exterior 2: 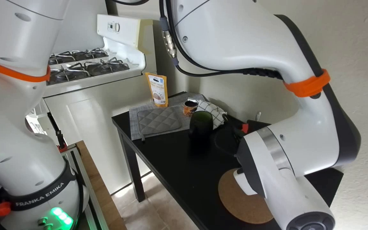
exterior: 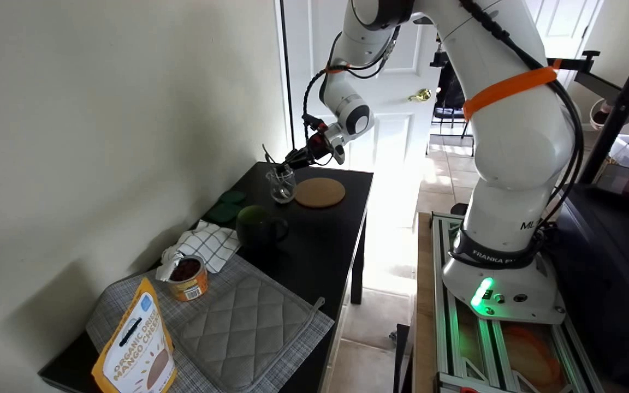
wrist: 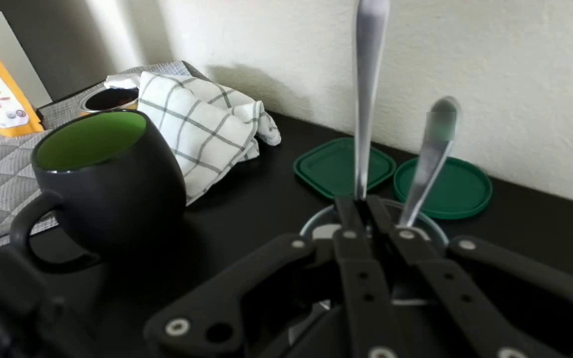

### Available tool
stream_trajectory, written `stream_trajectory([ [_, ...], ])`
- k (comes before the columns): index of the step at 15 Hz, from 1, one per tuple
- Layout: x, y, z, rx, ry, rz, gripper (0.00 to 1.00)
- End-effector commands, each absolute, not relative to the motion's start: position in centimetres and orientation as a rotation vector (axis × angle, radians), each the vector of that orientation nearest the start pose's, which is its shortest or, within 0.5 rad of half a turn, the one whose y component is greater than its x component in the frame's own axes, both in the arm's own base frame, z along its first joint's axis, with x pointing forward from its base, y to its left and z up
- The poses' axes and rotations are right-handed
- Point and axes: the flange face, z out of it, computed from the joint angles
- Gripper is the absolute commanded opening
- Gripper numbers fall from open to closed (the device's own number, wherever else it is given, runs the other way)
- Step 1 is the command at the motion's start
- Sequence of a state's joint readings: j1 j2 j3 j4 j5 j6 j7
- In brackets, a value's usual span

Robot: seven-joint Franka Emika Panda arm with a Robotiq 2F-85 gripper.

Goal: Pick up the fork and put it inside the glass cup

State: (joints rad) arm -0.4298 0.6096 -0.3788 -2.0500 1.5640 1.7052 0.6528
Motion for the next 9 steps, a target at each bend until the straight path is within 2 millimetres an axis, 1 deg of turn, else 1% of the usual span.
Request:
stream_trajectory([
  [1,43.1,-34.1,15.7,-0.610,1.905,0.582,0.32],
  [2,42.9,-34.2,15.8,-0.615,1.903,0.579,0.33],
  [3,42.9,-34.2,16.0,-0.620,1.902,0.575,0.39],
  [6,43.3,-34.0,16.8,-0.632,1.883,0.568,0.63],
  [8,43.6,-33.3,18.4,-0.663,1.847,0.571,0.76],
  [9,43.6,-32.7,19.6,-0.708,1.833,0.570,0.85],
])
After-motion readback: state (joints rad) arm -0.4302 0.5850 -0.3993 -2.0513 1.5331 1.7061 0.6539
